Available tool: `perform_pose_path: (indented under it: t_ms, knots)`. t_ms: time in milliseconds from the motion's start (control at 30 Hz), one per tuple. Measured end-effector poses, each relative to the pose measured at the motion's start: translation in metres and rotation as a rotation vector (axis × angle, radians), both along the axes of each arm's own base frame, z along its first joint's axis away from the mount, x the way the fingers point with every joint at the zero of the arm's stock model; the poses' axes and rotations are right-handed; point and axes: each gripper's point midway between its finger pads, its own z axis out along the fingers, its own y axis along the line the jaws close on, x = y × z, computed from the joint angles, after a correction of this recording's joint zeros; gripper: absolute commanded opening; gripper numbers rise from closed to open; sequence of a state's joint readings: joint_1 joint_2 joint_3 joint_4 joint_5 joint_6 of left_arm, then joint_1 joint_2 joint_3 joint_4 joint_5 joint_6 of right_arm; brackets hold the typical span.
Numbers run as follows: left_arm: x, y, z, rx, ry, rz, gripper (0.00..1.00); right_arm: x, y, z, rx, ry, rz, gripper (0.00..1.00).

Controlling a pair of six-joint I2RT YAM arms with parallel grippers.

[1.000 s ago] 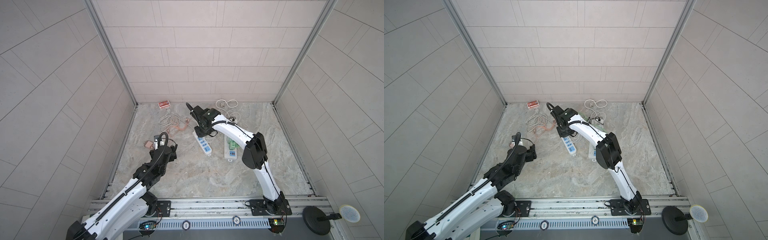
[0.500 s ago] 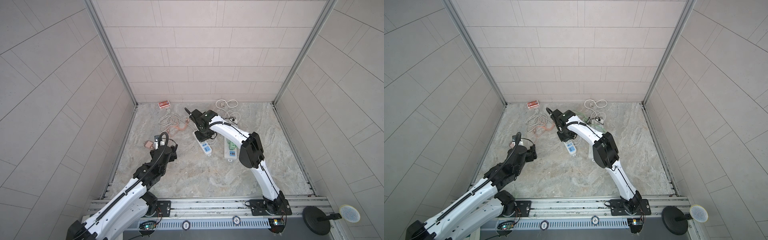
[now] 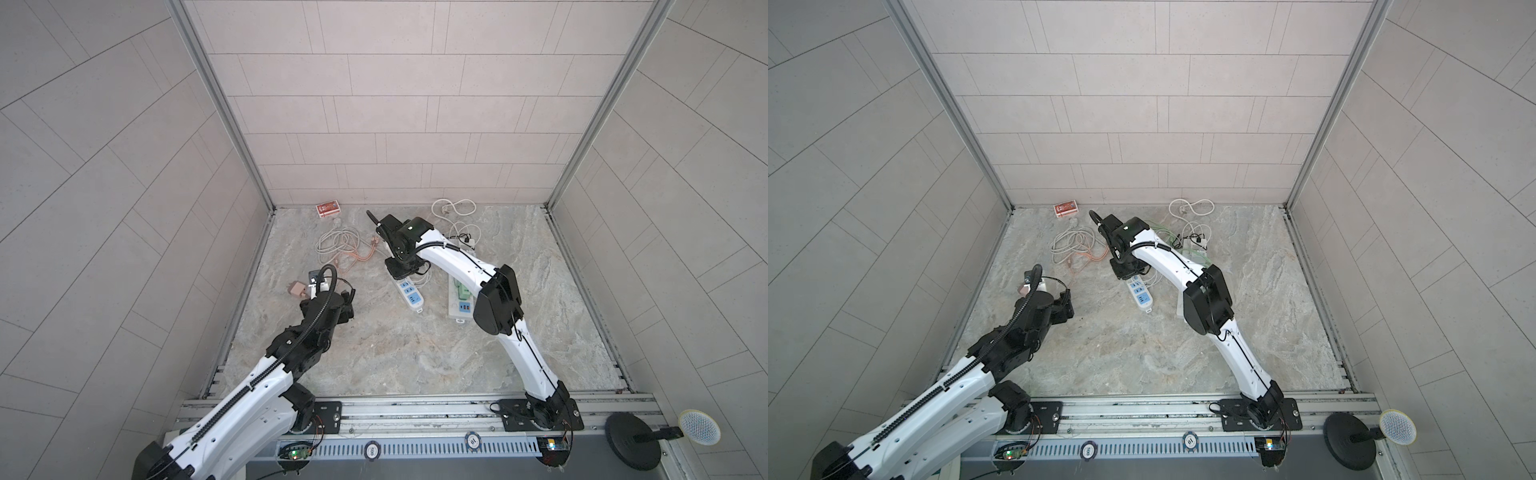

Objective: Insert the plug
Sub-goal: 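Press the white charger's prongs down into the blue socket with the right gripper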

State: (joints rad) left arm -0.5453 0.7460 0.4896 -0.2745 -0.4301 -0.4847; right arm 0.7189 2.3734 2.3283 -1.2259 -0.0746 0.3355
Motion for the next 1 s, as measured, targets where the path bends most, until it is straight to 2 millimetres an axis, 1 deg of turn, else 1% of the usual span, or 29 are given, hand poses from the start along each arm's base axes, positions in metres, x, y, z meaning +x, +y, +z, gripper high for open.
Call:
perform_pose_path:
  t_ms: [33, 633, 867, 1000]
  knots:
    - [0.000, 0.000, 0.000, 0.002, 0.000, 0.000, 0.83, 0.000, 0.000, -0.003, -0.004, 0.005, 0.000, 0.00]
    - [0.000, 0.000, 0.000, 0.005, -0.001, -0.001, 0.83, 0.010, -0.007, 0.002, 0.000, -0.012, 0.001, 0.00]
    - [0.000, 0.001, 0.000, 0.006, -0.001, -0.001, 0.82, 0.012, -0.005, -0.008, -0.010, -0.001, 0.010, 0.00]
    - [0.000, 0.001, 0.000, 0.006, -0.002, 0.000, 0.83, 0.012, -0.005, -0.009, -0.012, 0.000, 0.009, 0.00]
